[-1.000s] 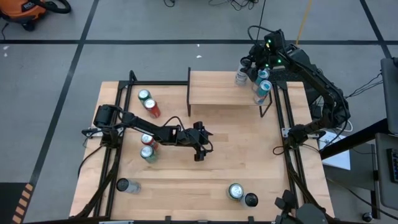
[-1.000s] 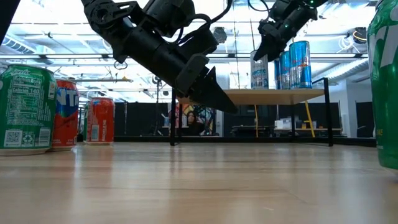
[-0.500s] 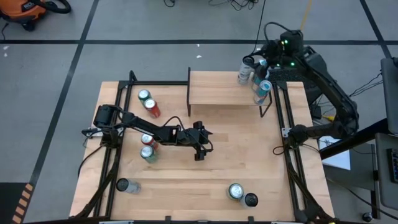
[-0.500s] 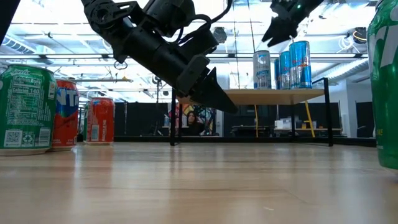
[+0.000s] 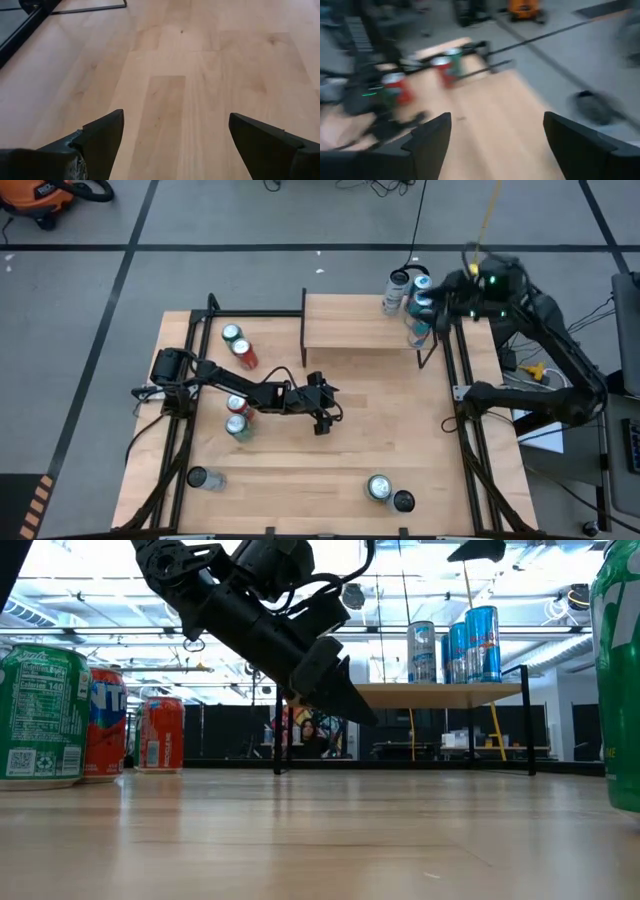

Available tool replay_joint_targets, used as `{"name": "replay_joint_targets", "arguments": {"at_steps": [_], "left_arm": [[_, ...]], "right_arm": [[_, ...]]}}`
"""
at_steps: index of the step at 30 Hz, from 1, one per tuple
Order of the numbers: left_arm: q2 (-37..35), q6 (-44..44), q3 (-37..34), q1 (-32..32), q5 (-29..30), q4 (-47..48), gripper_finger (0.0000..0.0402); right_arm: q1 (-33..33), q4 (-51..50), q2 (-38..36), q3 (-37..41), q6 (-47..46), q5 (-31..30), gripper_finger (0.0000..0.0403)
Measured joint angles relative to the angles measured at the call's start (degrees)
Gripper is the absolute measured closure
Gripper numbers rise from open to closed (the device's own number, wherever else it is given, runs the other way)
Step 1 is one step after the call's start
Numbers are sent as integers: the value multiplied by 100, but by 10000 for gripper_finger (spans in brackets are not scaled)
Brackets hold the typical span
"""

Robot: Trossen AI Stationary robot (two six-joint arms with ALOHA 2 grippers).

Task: Place canned beverage on shelf
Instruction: Put the right white blue soda can on the shelf aligned with the other white blue soda can

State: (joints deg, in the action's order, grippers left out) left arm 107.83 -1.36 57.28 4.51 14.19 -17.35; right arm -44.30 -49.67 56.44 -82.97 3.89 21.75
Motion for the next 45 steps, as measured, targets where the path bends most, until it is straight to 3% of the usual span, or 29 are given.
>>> {"name": "replay_joint_targets", "arguments": {"at_steps": [5, 9, 13, 19, 26, 29, 36, 45], "left_arm": [[0, 185, 0, 99, 168, -13, 45], [0, 253, 0, 295, 482, 58, 45], [0, 253, 0, 498, 689, 209, 45], [0, 258, 0, 693, 899, 411, 45], [0, 284, 0, 764, 851, 404, 45], [0, 758, 0, 763, 835, 402, 45], [0, 1801, 0, 973, 846, 391, 45], [0, 1750, -2, 1763, 1150, -980, 45]], "right_arm": [[1061, 123, -461, 850, -649, 46, 126], [1931, 694, -845, 1736, -1218, -330, 142], [2787, 1245, -1084, 2345, -1625, -776, 150], [3977, 1433, -1127, 2451, -1887, -1869, 152], [5542, 1538, -630, 2451, -2631, -2831, 152], [6331, 1542, -212, 2451, -3030, -3260, 152], [7972, 1745, 681, 2451, -3997, -3697, 152], [9234, 2966, 1124, 2444, -4046, -3719, 152]]}}
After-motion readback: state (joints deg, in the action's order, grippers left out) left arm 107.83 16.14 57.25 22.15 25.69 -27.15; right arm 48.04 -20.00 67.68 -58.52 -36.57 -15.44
